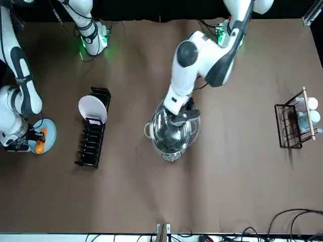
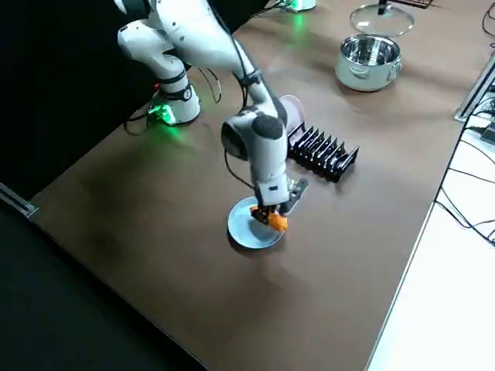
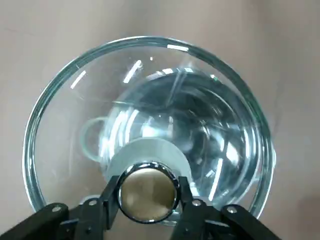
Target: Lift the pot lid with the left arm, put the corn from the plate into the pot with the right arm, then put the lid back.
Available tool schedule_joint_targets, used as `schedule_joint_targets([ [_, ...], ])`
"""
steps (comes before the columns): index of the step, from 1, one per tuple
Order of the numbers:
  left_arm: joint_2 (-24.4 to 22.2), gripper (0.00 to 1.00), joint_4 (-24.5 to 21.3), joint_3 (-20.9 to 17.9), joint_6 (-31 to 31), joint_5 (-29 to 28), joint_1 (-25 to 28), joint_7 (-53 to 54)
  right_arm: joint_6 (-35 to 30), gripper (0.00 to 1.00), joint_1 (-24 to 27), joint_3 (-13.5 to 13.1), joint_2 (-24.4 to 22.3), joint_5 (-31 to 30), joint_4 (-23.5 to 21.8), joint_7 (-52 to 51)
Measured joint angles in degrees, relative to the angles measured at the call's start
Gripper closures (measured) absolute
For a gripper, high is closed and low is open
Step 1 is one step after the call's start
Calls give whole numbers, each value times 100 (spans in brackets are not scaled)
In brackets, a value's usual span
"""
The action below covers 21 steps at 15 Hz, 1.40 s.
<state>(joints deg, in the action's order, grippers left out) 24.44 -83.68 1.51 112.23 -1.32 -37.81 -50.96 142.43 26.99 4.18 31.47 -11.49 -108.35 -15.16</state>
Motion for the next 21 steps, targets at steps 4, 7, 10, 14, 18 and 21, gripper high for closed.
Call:
schedule_joint_targets([
  [4,-521,50,-11,-8,-364,-43,737,456,-1247,63,-500,58,-598,0,323,1],
  [7,-848,50,-45,10,-967,-41,1257,1177,-2170,63,-866,277,-1207,11,431,11],
  [10,-1041,50,-135,33,-1204,-25,1741,1930,-3518,63,-1427,536,-1655,210,805,104],
  [14,-1316,50,-576,59,-1275,204,2580,3226,-4676,63,-2263,593,-1786,784,1588,753],
  [18,-1466,50,-1025,61,-1252,303,3202,4079,-4788,63,-3450,607,-1750,1025,1891,2123],
  [21,-1466,50,-1196,61,-1231,303,3345,4194,-4736,63,-4294,608,-1583,1055,2077,3216],
])
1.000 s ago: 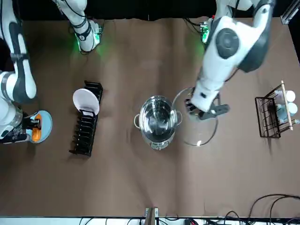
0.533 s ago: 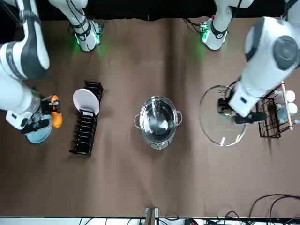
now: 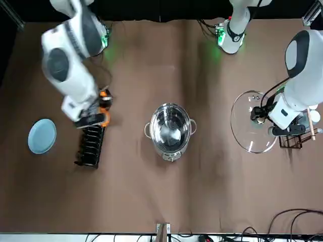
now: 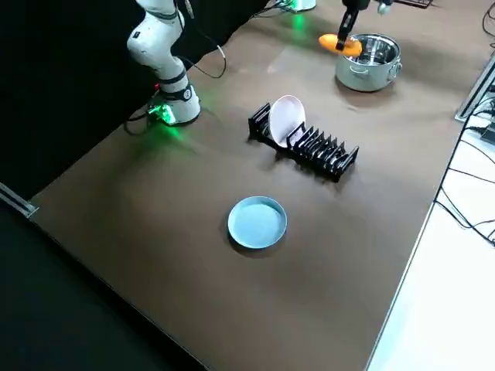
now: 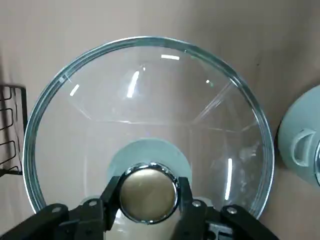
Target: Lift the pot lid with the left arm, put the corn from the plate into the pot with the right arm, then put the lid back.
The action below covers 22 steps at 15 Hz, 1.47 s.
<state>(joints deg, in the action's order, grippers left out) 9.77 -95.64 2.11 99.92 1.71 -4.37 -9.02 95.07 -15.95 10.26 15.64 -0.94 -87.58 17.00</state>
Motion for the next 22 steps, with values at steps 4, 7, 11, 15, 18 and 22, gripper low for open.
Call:
schedule_joint_targets([
  [4,1,50,-109,-1,37,-2,145,111,351,63,-1071,-6,716,0,538,1529],
  [7,1,50,-122,2,44,-2,162,121,1031,63,-1584,-28,1375,-3,859,2274],
  [11,1,50,-146,12,48,-2,150,121,1956,63,-1972,-58,2045,-6,1159,2662],
  [15,2,50,-171,14,50,-2,151,121,2587,63,-2066,-70,2384,-6,1297,2767],
  [18,7,50,-194,15,50,-2,151,121,2809,63,-2122,-77,2642,-6,1431,2776],
  [22,8,50,-200,18,50,-2,151,121,3126,63,-2283,-234,2966,-9,1511,2820],
])
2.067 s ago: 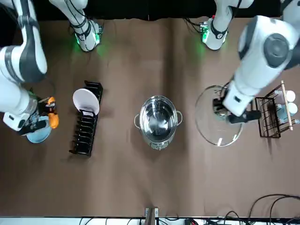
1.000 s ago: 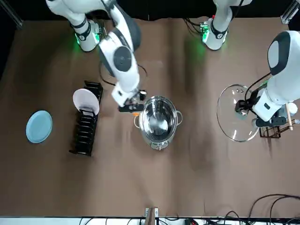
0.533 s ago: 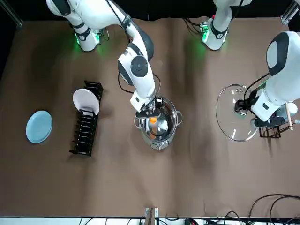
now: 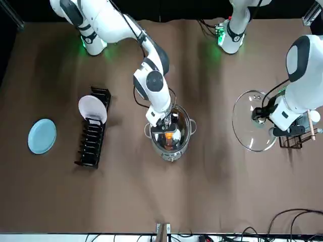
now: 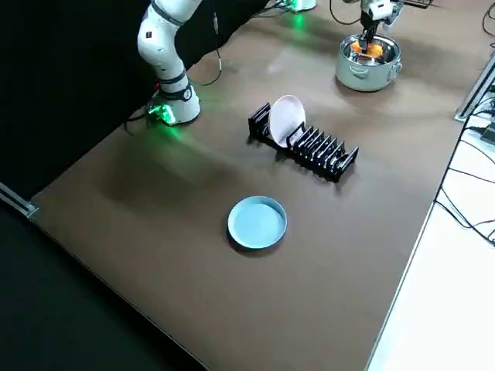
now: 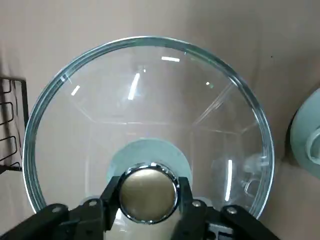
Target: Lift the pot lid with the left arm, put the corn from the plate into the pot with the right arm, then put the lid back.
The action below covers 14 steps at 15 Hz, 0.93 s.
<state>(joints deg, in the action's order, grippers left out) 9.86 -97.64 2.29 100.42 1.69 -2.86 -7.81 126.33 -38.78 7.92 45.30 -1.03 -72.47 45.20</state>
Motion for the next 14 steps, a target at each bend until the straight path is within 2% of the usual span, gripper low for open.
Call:
schedule_joint_targets([
  [4,2,50,-28,5,0,0,0,0,262,63,-197,-243,219,0,1,35],
  [14,3,50,-36,6,0,0,0,-5,601,63,-241,-263,476,0,8,185],
])
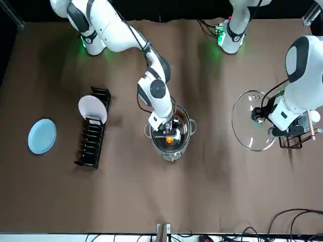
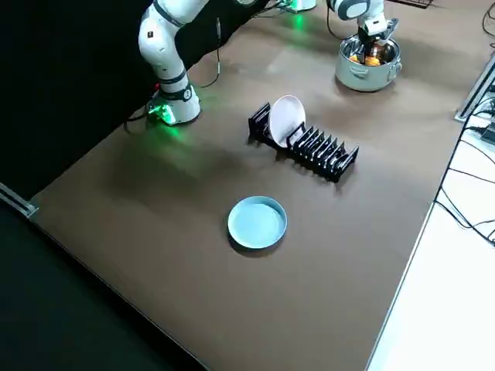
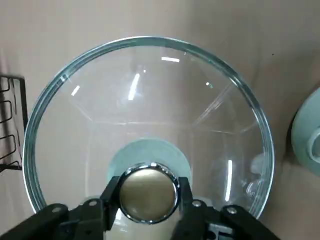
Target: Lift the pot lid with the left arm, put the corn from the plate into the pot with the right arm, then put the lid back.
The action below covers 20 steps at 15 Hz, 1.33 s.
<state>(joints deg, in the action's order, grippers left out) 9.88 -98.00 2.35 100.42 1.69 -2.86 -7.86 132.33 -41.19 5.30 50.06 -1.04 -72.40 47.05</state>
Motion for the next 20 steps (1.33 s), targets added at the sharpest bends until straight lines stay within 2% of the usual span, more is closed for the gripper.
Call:
schedule_joint_targets([
  [2,0,50,-1,0,0,0,0,-1,0,63,-1,-1,0,0,1,2],
  [3,0,50,-1,0,0,0,0,-2,0,58,-1,-1,0,0,2,5],
  [5,0,50,-2,0,0,0,0,-2,1,42,-1,-2,0,0,7,6],
  [6,0,50,-2,0,0,0,0,-4,1,39,-1,-5,0,0,20,6],
  [8,0,50,-3,0,0,0,0,-5,0,23,-2,-9,0,-2,40,6],
  [10,0,50,-4,0,0,0,0,-6,-3,16,1,-43,-5,-2,91,5],
  [16,0,50,-4,0,1,0,1,-60,-123,14,9,-75,-198,-2,227,5],
  [20,0,50,2,39,43,63,-23,-207,-701,14,101,-89,-492,-2,257,-39],
])
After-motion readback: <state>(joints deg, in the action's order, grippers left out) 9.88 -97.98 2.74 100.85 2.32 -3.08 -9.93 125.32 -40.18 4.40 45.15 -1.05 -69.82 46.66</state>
